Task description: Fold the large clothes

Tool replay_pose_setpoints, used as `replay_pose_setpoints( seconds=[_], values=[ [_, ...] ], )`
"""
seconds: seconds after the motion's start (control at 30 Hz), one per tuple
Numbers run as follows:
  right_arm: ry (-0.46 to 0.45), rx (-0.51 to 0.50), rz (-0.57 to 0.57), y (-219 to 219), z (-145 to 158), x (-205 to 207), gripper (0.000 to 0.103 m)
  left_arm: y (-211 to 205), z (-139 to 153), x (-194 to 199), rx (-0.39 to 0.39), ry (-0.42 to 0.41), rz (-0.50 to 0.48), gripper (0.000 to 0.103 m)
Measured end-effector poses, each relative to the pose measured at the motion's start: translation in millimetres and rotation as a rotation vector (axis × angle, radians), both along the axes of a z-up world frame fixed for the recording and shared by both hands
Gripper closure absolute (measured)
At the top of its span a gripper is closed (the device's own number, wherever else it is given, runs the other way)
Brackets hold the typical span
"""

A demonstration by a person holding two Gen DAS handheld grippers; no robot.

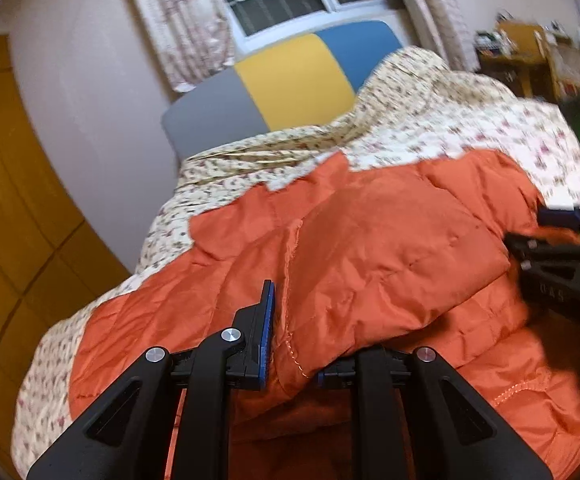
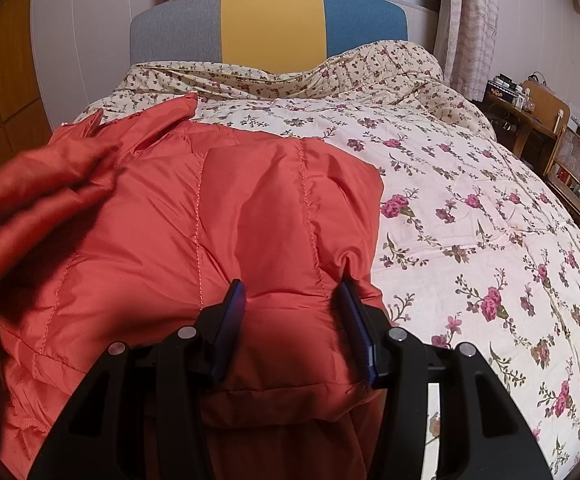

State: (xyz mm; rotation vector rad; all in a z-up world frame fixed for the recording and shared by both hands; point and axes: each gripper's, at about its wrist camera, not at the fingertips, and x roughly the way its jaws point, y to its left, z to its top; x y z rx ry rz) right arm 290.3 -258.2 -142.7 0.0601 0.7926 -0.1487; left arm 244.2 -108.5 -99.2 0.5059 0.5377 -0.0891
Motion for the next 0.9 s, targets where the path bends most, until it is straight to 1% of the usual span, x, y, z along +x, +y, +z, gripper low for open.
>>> replay_pose_setpoints(
  seconds=[0.1, 0.13, 0.17, 0.2, 0.23, 0.27, 0.3, 0.33, 0.4, 0.43, 0.47, 0.53, 0.6, 0.63, 0.73, 0.8, 0.83, 0.87, 0.9],
  values=[
    [-0.001, 0.001, 0.000, 0.9, 0.2, 0.8, 0.054, -5.3, -22.4, 3.7, 0.048, 0.057, -0.032, 0.087],
    [-0.001, 0.001, 0.000, 1.7, 0.3, 1.7, 0.054, -8.2, -29.9, 6.3, 0.078, 0.075, -0.032, 0.084],
    [0.000, 0.001, 0.000, 1.1, 0.2, 1.0, 0.054, -10.1, -32.1, 7.5, 0.099, 0.078, -0.027, 0.082],
    [0.000, 0.000, 0.000, 0.7, 0.1, 0.6, 0.054, -11.9, -33.7, 8.5, 0.118, 0.076, -0.023, 0.078],
    [0.000, 0.000, 0.000, 0.9, 0.1, 0.7, 0.054, -13.2, -34.6, 8.6, 0.125, 0.075, -0.023, 0.077],
    [0.000, 0.001, 0.000, 0.5, 0.0, 0.5, 0.054, -13.8, -33.1, 8.8, 0.124, 0.074, -0.027, 0.073],
    [0.000, 0.002, 0.000, 0.3, -0.1, 0.3, 0.054, -12.8, -30.2, 7.6, 0.113, 0.073, -0.033, 0.060],
    [-0.001, 0.002, 0.000, 0.0, -0.1, -0.1, 0.054, -9.4, -23.5, 4.2, 0.088, 0.068, -0.037, 0.034],
    [-0.001, -0.002, -0.001, 0.2, 0.0, -0.4, 0.054, 2.3, -3.6, -8.4, 0.010, 0.030, -0.067, 0.004],
    [-0.004, -0.006, -0.002, 0.8, 0.0, -0.8, 0.054, 9.6, 5.4, -16.5, -0.031, 0.013, -0.095, 0.004],
    [-0.010, -0.011, -0.005, 2.6, 0.9, -0.7, 0.054, 14.0, 10.8, -20.2, -0.049, 0.012, -0.109, 0.004],
    [-0.020, -0.011, -0.007, 2.0, 2.4, -2.6, 0.052, 26.0, 19.3, -27.6, -0.044, 0.003, -0.111, 0.004],
    [-0.048, 0.002, -0.002, 2.0, 6.4, -5.4, 0.047, 43.2, 24.5, -31.5, -0.043, -0.010, -0.093, 0.004],
    [-0.062, 0.009, 0.002, 0.6, 8.8, -8.5, 0.042, 57.9, 27.3, -31.5, -0.061, -0.008, -0.075, 0.004],
    [-0.104, 0.006, 0.038, 6.4, 22.9, -14.7, 0.041, 106.6, 35.2, -24.8, -0.148, -0.010, 0.015, 0.004],
    [-0.141, 0.001, 0.067, 18.1, 40.1, -20.4, 0.041, 132.9, 36.6, -16.5, -0.201, -0.004, 0.071, 0.004],
    [-0.164, 0.024, 0.086, 23.6, 49.4, -23.6, 0.042, 152.5, 37.1, -6.8, -0.242, 0.001, 0.124, 0.006],
    [-0.188, 0.055, 0.113, 32.7, 60.1, -24.6, 0.042, 163.7, 36.0, -0.7, -0.268, 0.008, 0.156, 0.010],
    [-0.202, 0.071, 0.143, 42.9, 68.1, -24.0, 0.042, 172.2, 35.6, 5.8, -0.290, 0.017, 0.181, 0.018]
  ],
)
